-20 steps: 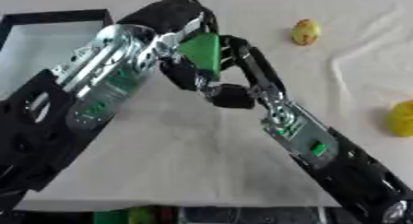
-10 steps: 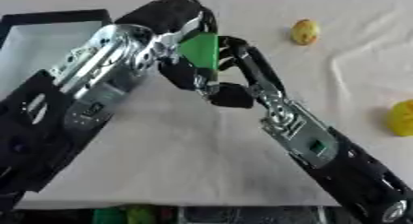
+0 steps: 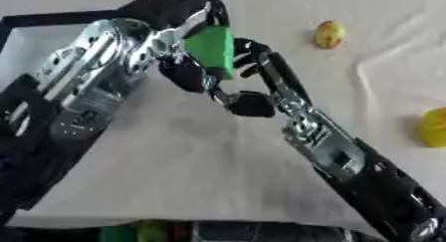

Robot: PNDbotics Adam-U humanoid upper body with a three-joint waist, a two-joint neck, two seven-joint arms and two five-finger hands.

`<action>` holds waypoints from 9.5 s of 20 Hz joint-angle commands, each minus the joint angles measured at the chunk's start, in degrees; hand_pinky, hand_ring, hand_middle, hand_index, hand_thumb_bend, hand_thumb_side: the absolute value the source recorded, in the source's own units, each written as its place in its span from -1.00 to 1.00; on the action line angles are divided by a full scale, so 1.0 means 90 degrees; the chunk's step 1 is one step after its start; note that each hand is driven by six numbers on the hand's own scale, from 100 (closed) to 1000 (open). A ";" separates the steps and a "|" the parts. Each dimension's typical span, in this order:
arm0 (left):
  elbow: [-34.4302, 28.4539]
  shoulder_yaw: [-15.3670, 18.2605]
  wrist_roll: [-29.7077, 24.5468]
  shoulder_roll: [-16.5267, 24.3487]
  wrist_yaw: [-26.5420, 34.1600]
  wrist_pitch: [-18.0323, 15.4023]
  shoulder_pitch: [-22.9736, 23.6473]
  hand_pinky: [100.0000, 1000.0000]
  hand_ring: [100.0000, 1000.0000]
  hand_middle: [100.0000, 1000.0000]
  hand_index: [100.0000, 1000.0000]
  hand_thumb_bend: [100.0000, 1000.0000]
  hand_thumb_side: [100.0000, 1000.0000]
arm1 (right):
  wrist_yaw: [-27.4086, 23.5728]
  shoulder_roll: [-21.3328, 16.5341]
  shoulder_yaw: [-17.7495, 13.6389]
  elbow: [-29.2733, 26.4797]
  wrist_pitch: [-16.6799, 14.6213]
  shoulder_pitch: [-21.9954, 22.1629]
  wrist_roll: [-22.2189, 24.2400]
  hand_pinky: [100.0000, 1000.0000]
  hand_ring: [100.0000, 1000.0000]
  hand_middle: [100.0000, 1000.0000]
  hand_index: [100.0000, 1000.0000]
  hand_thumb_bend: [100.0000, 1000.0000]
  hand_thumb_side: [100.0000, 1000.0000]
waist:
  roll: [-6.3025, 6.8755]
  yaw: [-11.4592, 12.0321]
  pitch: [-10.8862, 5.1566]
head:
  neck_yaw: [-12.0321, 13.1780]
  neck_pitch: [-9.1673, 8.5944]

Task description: Pick up the objects with one hand, pass them to the other hand, and then place them into the box on the other side of the table.

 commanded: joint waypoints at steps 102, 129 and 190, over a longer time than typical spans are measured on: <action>0.0510 0.2276 0.7539 0.1260 0.5100 -0.1137 0.2159 0.21 0.29 0.21 0.52 -1.00 0.05 | -0.0927 -0.2650 -0.1606 -0.2414 0.1108 0.0780 0.2114 0.35 0.41 0.35 0.62 -0.46 -0.74 | -0.0274 -0.0535 -0.0167 | -0.0019 -0.0203; 0.0501 0.2213 0.7439 0.1325 0.5086 -0.0974 0.2269 0.22 0.29 0.19 0.50 -1.00 0.04 | 0.0072 -0.4496 -0.2852 -0.2414 0.1129 0.3399 0.2981 0.60 0.60 0.52 0.70 -0.06 -0.85 | -0.0267 -0.0620 -0.0057 | -0.0327 -0.0247; 0.0440 0.2114 0.7421 0.1261 0.5084 -0.0999 0.2347 0.21 0.29 0.19 0.44 -1.00 0.04 | 0.1214 -0.4339 -0.2495 -0.1248 0.1970 0.3211 0.2751 0.66 0.48 0.22 0.41 -0.39 -1.00 | -0.0103 -0.0509 0.0108 | -0.0385 -0.0296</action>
